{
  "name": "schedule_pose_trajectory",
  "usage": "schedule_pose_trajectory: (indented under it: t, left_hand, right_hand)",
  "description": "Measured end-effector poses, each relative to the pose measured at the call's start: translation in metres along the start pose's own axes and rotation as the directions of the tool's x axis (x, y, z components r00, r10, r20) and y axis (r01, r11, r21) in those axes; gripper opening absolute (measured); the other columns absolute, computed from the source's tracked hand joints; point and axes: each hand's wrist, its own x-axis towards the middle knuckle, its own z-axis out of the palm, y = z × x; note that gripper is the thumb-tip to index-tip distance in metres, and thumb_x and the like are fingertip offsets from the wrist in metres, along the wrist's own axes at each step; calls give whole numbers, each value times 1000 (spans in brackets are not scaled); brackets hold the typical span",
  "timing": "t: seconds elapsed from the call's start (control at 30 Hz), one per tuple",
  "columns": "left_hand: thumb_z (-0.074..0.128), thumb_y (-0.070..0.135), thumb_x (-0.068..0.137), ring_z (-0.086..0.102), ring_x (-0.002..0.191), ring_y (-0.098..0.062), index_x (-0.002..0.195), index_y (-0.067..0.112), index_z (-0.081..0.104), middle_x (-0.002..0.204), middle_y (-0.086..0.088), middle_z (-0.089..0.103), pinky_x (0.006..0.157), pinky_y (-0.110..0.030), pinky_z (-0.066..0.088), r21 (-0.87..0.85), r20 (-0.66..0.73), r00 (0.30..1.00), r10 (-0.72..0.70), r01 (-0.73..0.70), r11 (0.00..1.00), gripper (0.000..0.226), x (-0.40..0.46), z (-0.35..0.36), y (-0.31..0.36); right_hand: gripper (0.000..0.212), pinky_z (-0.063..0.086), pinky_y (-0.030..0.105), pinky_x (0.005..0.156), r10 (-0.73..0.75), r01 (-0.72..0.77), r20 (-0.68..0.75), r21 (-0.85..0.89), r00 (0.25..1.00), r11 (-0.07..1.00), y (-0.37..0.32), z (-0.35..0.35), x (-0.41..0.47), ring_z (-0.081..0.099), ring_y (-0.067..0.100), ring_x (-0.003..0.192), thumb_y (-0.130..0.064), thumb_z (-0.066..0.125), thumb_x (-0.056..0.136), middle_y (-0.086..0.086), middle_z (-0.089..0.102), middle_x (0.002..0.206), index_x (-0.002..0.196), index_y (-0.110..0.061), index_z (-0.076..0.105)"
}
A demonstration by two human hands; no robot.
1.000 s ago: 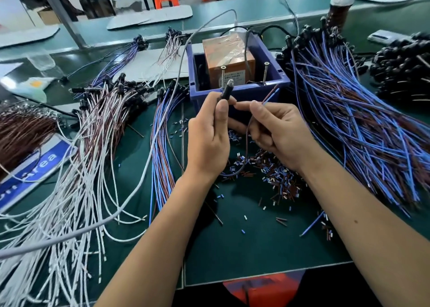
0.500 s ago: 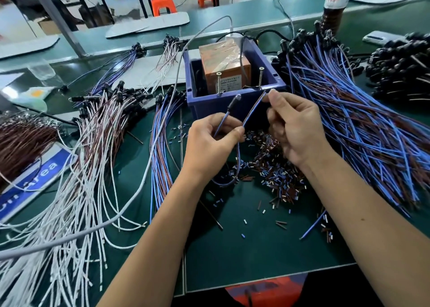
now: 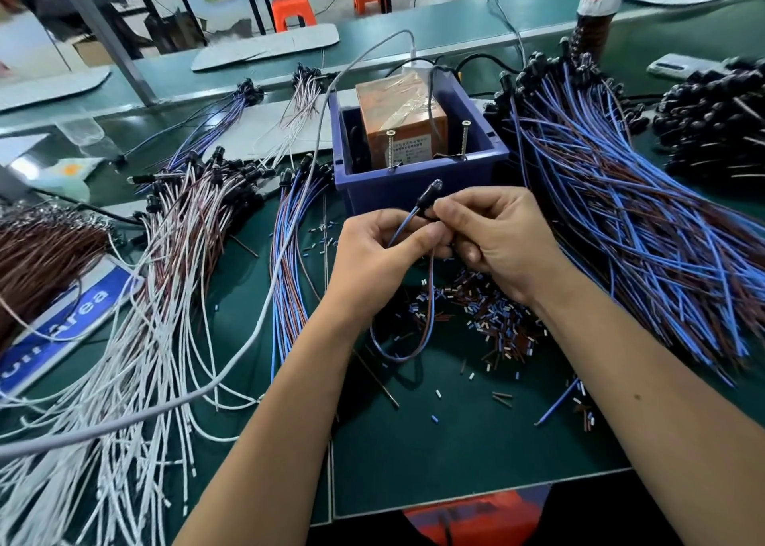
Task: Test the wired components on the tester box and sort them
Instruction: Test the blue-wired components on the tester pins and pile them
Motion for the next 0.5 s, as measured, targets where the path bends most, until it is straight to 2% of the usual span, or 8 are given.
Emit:
schedule_pose_trajectory:
  t: [0.17,0.27,0.37,0.5]
  left_hand:
    - [77,11,89,75,72,-16,85,15,80,79,-11,78,72,-23,57,-5,9,1000,-10,10,1000,6,1,-2,-1]
    - [78,10,87,71,69,-14,84,13,79,76,-10,77,72,-23,56,-3,-3,1000,-13,13,1000,4,2,-2,-2]
    - [77,11,87,68,66,-12,82,13,78,69,-5,74,72,-23,55,6,-20,1000,-24,24,1000,5,2,-3,-2]
    - [74,7,92,64,62,-9,80,14,76,65,1,70,65,-18,51,39,-66,997,-40,42,998,14,2,-4,-2]
  right_hand:
    - [27,27,16,34,3,-3,-1,-35,1000,999,1,-1,1,42,11,38,-28,77,85,17,65,63,93,-3,78]
    - [13,26,16,36,11,-13,-34,-73,999,997,3,-1,2,41,10,39,-23,78,88,11,62,59,85,-10,80]
    - [14,27,17,37,34,-43,-60,-150,998,988,4,-3,3,40,10,40,-20,77,92,7,56,55,85,-9,79]
    - [19,29,19,35,50,-52,-19,-173,999,983,2,-4,2,45,10,41,-19,67,100,5,66,67,95,-6,79]
